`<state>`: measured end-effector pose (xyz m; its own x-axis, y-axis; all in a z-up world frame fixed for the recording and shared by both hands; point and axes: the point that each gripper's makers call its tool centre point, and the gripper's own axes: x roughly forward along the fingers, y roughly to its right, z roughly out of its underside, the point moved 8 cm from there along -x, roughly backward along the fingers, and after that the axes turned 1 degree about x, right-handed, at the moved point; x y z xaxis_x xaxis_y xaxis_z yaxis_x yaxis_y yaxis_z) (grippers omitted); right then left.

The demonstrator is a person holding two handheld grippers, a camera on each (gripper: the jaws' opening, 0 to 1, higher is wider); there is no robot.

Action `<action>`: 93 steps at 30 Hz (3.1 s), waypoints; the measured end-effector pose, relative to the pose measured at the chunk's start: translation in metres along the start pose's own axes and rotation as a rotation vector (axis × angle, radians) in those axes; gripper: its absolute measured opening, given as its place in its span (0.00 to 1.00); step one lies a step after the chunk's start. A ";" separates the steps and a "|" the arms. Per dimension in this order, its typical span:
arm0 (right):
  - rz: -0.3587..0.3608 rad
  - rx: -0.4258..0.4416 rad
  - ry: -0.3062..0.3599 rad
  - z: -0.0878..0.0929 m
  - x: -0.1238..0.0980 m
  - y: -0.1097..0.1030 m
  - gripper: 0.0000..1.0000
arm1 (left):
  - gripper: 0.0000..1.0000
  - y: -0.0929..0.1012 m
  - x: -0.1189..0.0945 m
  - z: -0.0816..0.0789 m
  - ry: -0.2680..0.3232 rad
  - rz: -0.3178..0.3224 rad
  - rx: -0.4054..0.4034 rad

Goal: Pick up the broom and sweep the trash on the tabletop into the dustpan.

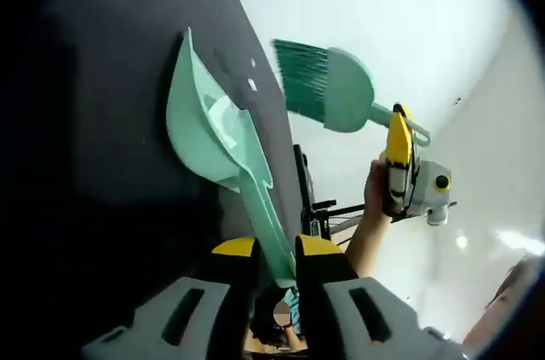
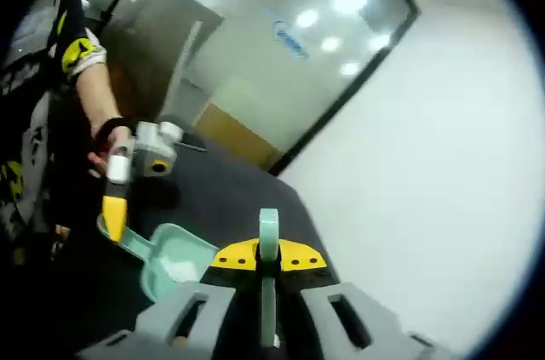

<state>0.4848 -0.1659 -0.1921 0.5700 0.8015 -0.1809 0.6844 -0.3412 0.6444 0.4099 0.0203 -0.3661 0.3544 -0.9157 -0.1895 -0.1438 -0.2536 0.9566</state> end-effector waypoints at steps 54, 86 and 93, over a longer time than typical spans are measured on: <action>0.024 0.095 -0.217 0.083 0.026 0.009 0.04 | 0.13 0.006 0.030 0.021 0.009 0.019 -0.012; -0.264 0.060 -0.037 0.020 0.002 -0.055 0.04 | 0.13 -0.003 0.033 0.003 0.039 -0.002 -0.006; -0.101 0.032 0.041 0.006 -0.016 -0.015 0.04 | 0.13 -0.004 0.033 0.004 0.040 0.005 -0.013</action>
<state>0.4682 -0.1768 -0.2031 0.4789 0.8517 -0.2128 0.7519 -0.2728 0.6002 0.4187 -0.0095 -0.3770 0.3908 -0.9035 -0.1760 -0.1335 -0.2448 0.9603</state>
